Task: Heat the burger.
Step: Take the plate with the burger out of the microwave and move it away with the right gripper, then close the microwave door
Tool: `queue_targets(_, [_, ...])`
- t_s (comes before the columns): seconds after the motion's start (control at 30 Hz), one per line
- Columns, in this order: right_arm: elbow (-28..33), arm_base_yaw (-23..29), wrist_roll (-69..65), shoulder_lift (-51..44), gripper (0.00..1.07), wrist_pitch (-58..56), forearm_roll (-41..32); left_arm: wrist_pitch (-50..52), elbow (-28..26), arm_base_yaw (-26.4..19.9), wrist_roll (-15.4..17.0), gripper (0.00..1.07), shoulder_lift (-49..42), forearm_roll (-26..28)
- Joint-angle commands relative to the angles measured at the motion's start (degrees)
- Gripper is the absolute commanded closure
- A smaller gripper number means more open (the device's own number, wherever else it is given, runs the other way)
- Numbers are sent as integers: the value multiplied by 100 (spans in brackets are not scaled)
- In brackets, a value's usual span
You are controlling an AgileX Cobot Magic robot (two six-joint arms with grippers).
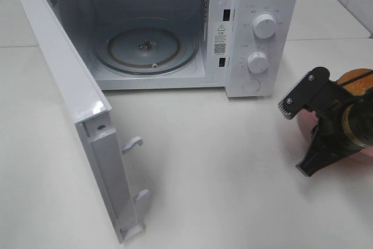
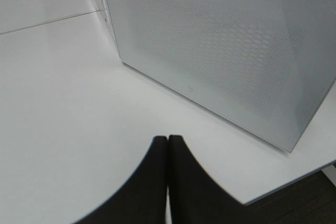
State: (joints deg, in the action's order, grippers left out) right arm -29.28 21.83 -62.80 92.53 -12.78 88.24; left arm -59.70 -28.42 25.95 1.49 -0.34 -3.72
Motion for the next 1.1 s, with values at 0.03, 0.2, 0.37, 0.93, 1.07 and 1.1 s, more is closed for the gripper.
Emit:
queue_targets(0.03, [-86,-120,0,-29,107,-195,132,46,11,-23,34,107,-103,40])
queue_targets(0.2, [-86,-120,0,-29,102,138,69,46,11,-23,34,107,-103,40])
queue_targets(0.37, [-86,-120,0,-29,90,401,23,46,11,-23,34,107,-103,40])
queue_targets(0.93, [-86,-103,0,-69,51,573,-1438,46,11,-23,34,107,-103,40])
queue_targets(1.07, [-86,-103,6,-264,45,636,-1684,46,11,-23,34,107,-103,40])
queue_targets(1.1, [-86,-103,6,-344,43,653,-1725,46,11,-23,34,107,-103,40])
